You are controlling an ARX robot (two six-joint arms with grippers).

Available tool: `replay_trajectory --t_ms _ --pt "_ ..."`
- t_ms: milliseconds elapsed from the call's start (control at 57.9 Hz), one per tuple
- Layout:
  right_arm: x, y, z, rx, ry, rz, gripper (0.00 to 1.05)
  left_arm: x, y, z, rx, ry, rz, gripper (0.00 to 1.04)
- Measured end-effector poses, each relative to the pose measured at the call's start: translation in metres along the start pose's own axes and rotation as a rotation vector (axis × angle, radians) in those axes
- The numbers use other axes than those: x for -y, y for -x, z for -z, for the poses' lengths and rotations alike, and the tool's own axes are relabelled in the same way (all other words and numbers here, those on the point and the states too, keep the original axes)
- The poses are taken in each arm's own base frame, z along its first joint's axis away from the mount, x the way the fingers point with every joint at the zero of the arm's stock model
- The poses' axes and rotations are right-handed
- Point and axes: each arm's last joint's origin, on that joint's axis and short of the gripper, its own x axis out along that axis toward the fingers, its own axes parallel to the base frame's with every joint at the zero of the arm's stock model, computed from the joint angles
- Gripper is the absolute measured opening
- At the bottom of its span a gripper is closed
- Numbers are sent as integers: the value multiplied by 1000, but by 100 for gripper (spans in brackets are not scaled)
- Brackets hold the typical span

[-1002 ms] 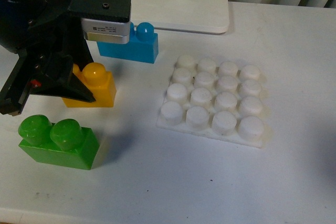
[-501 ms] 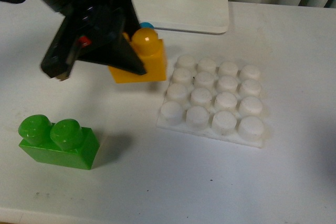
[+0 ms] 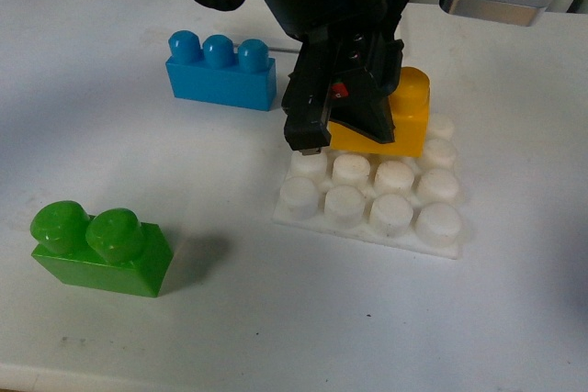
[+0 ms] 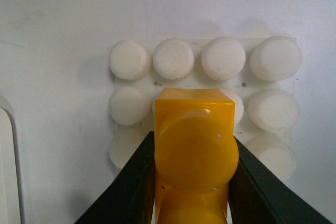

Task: Insert yellow block into base center

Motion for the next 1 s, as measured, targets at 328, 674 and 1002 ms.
replay_trajectory --t_ms 328,674,1002 --pt "0 0 0 0 0 0 96 -7 -11 2 -15 0 11 32" --pt "0 0 0 0 0 0 96 -10 -22 8 -28 6 26 32" --pt "0 0 0 0 0 0 96 -13 -31 7 -42 3 36 32"
